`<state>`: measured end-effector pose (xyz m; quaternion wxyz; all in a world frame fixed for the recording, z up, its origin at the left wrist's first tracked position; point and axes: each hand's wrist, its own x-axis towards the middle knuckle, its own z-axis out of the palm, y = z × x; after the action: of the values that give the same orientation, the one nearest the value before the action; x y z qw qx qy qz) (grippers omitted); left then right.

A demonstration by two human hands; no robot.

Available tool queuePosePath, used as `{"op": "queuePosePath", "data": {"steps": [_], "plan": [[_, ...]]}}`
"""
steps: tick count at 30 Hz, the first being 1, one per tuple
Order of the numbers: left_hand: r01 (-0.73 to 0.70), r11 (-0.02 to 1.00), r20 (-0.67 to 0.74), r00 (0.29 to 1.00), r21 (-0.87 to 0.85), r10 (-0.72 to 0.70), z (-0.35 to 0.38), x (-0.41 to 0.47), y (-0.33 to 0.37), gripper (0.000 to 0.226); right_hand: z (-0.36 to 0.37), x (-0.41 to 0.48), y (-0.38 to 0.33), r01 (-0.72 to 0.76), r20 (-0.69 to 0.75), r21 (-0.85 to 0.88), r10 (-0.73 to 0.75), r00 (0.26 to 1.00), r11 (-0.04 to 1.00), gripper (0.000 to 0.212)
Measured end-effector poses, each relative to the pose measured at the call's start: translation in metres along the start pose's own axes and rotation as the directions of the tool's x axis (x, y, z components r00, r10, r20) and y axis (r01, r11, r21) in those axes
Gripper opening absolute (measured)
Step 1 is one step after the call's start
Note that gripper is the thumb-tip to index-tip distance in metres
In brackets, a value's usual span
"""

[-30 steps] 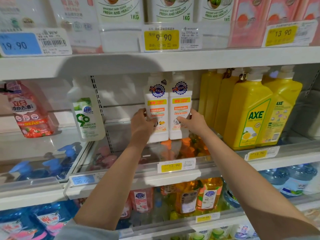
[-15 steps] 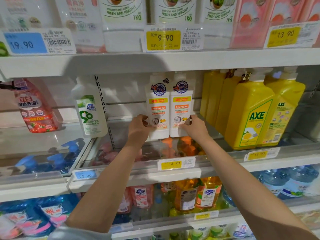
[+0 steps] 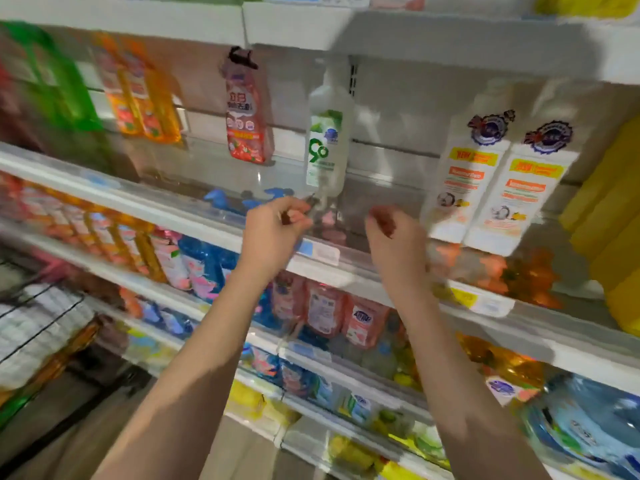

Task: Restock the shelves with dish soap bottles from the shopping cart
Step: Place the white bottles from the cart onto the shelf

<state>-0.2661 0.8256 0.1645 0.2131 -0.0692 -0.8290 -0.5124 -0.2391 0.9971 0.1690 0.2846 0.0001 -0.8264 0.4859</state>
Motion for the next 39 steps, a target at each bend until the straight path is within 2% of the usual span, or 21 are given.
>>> {"op": "queuePosePath", "data": {"steps": [2, 4, 6, 8, 11, 13, 15, 16, 18, 21, 24, 27, 30, 32, 34, 36, 37, 39], "plan": [[0.111, 0.993, -0.104, 0.989, 0.025, -0.108, -0.041, -0.027, -0.028, 0.012, 0.043, -0.027, -0.014, 0.056, 0.116, 0.081, -0.065, 0.991, 0.995, 0.014], [0.233, 0.962, -0.212, 0.957, 0.14, -0.2, -0.081, -0.059, -0.06, 0.009, 0.085, -0.059, -0.025, 0.092, 0.225, 0.165, -0.128, 0.966, 0.982, 0.013], [0.37, 0.911, -0.297, 0.904, 0.183, -0.308, -0.12, -0.092, -0.09, 0.005, 0.129, -0.09, -0.03, 0.096, 0.381, 0.191, -0.164, 0.91, 0.977, 0.012], [0.503, 0.841, -0.38, 0.83, 0.197, -0.407, -0.158, -0.123, -0.122, 0.005, 0.176, -0.119, -0.031, 0.096, 0.554, 0.171, -0.176, 0.813, 0.981, 0.01], [0.64, 0.692, -0.452, 0.753, 0.334, -0.478, -0.214, -0.167, -0.172, 0.015, 0.244, -0.159, -0.039, 0.089, 0.741, 0.148, -0.17, 0.649, 0.985, 0.008], [0.737, 0.619, -0.538, 0.649, 0.272, -0.537, -0.25, -0.186, -0.197, 0.015, 0.287, -0.185, -0.046, 0.129, 0.828, 0.094, -0.149, 0.541, 0.987, 0.011], [0.816, 0.538, -0.601, 0.542, 0.211, -0.587, -0.288, -0.198, -0.218, 0.019, 0.329, -0.209, -0.054, 0.179, 0.905, 0.067, -0.135, 0.403, 0.982, 0.014], [0.837, 0.5, -0.614, 0.52, 0.224, -0.594, -0.308, -0.202, -0.229, 0.021, 0.347, -0.219, -0.06, 0.191, 0.932, 0.069, -0.132, 0.339, 0.979, 0.015], [0.857, 0.454, -0.635, 0.494, 0.242, -0.593, -0.348, -0.208, -0.252, 0.025, 0.382, -0.235, -0.073, 0.194, 0.957, 0.077, -0.127, 0.261, 0.978, 0.018], [0.874, 0.422, -0.673, 0.464, 0.241, -0.576, -0.403, -0.214, -0.275, 0.028, 0.425, -0.25, -0.102, 0.209, 0.969, 0.09, -0.134, 0.208, 0.974, 0.027], [0.866, 0.391, -0.715, 0.484, 0.311, -0.504, -0.447, -0.216, -0.289, 0.033, 0.468, -0.263, -0.13, 0.251, 0.965, 0.14, -0.189, 0.181, 0.958, 0.031], [0.877, 0.302, -0.769, 0.475, 0.374, -0.428, -0.488, -0.222, -0.316, 0.038, 0.512, -0.275, -0.16, 0.283, 0.949, 0.213, -0.267, 0.17, 0.935, 0.034], [0.887, 0.148, -0.745, 0.45, 0.438, -0.492, -0.523, -0.228, -0.345, 0.044, 0.56, -0.288, -0.189, 0.338, 0.923, 0.263, -0.337, 0.184, 0.904, 0.034], [0.872, 0.093, -0.698, 0.445, 0.481, -0.561, -0.54, -0.234, -0.366, 0.047, 0.593, -0.298, -0.205, 0.381, 0.892, 0.314, -0.408, 0.197, 0.87, 0.033], [0.828, 0.045, -0.628, 0.458, 0.558, -0.63, -0.555, -0.242, -0.388, 0.063, 0.627, -0.307, -0.221, 0.41, 0.861, 0.356, -0.465, 0.204, 0.84, 0.031], [0.803, -0.012, -0.593, 0.429, 0.596, -0.682, -0.571, -0.242, -0.405, 0.085, 0.663, -0.319, -0.231, 0.464, 0.865, 0.367, -0.48, 0.149, 0.806, 0.029], [0.791, -0.048, -0.592, 0.414, 0.61, -0.692, -0.575, -0.24, -0.41, 0.089, 0.678, -0.324, -0.232, 0.502, 0.877, 0.362, -0.47, 0.103, 0.786, 0.03], [0.82, -0.109, -0.622, 0.333, 0.562, -0.708, -0.588, -0.23, -0.417, 0.072, 0.709, -0.339, -0.238, 0.571, 0.905, 0.338, -0.424, 0.021, 0.748, 0.035]]}}
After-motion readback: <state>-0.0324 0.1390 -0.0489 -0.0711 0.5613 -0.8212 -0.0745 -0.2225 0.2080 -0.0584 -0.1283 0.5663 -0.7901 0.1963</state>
